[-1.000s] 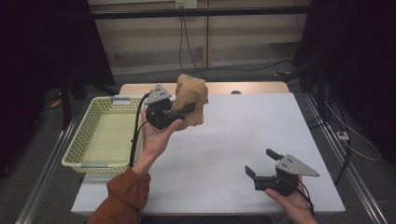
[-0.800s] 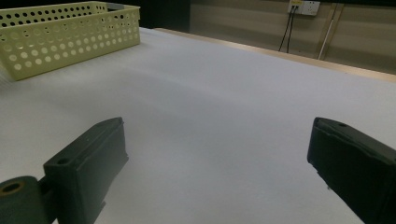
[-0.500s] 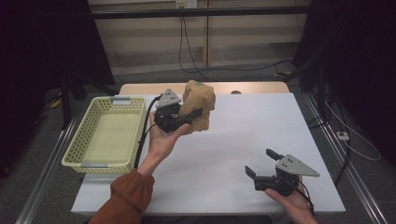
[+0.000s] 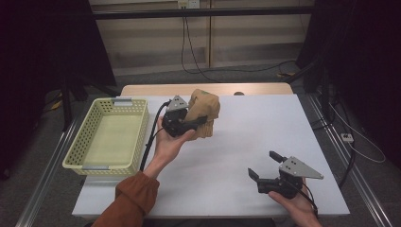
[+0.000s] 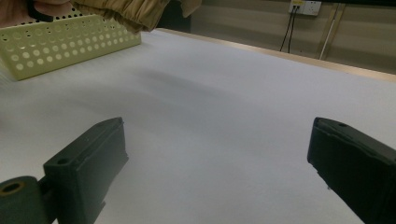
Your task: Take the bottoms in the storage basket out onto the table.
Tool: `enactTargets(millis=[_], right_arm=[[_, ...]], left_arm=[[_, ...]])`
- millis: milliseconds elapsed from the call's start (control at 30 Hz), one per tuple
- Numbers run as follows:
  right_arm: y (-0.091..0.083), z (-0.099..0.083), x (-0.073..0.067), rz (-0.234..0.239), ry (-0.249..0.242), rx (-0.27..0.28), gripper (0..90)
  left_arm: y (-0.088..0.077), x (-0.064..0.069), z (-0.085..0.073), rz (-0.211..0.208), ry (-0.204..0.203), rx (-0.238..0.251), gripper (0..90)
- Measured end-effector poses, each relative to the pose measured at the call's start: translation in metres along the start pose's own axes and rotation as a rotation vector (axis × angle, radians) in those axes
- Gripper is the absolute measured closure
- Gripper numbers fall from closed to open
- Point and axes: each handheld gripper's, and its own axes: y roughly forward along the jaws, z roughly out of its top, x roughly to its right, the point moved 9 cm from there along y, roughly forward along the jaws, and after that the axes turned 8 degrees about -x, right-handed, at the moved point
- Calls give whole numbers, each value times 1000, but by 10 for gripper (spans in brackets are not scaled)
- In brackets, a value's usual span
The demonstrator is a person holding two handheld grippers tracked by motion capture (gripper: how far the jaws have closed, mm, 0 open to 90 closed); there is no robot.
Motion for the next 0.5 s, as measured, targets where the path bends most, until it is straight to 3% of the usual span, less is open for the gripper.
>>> enactTargets(millis=[267,500], right_arm=[[1,0,0,0,2,-4,44],[1,0,0,-3,4,-4,44]], left_arm=[[8,2,-1,-9,-12,-14,656],[25,2,-3,-8,-37,-35,656]])
